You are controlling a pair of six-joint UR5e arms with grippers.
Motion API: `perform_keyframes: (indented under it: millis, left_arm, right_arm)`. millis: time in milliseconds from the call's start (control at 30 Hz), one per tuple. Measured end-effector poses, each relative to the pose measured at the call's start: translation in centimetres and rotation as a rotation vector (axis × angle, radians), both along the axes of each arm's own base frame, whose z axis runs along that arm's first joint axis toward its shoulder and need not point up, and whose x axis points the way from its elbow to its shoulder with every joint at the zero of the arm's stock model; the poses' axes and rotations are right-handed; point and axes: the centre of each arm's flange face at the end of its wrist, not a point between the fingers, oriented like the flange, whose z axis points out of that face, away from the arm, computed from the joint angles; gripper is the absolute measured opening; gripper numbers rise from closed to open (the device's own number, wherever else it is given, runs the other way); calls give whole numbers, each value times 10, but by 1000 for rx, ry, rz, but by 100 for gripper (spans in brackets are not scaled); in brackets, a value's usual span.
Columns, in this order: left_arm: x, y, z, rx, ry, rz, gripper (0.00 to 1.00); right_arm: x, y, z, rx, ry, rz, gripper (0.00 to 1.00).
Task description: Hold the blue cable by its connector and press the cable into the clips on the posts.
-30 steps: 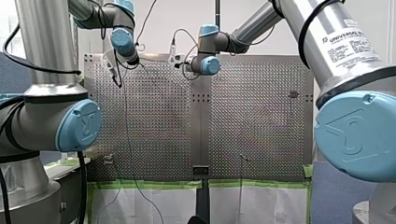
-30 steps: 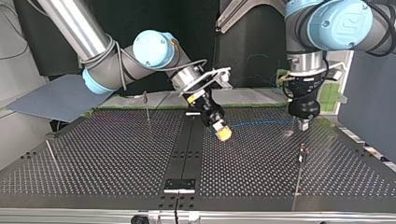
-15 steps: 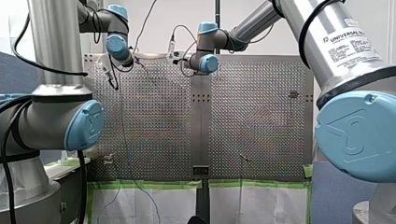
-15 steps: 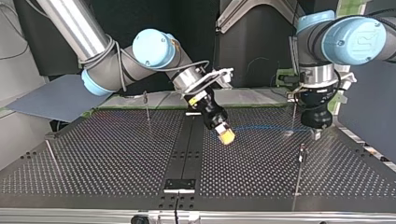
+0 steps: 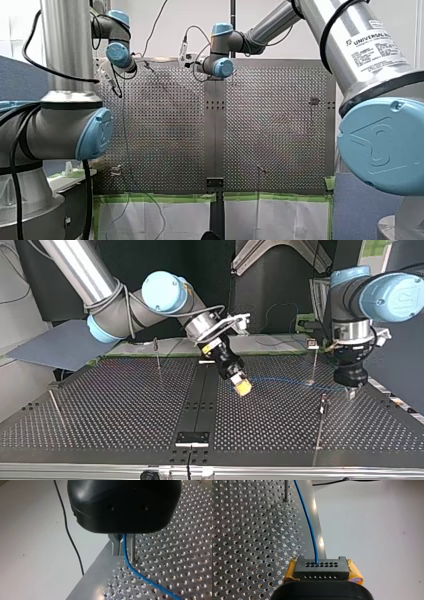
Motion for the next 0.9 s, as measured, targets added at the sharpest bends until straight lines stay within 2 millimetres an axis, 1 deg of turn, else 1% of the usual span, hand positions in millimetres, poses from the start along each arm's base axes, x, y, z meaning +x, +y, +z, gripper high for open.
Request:
perform_keyframes:
  millis: [300,600,900]
  left_arm:
    - [6,10,2,-9,-16,7,0]
    - [13,14,-8,-14,1,6,0]
    - [19,14,-3,-34,-45,-18,0]
  right_arm:
    - [-4,-8,1,7,-11,-12,0]
    - [-8,-15,1,8,-12,-24,0]
    - [-11,-19,1,10,-13,-38,0]
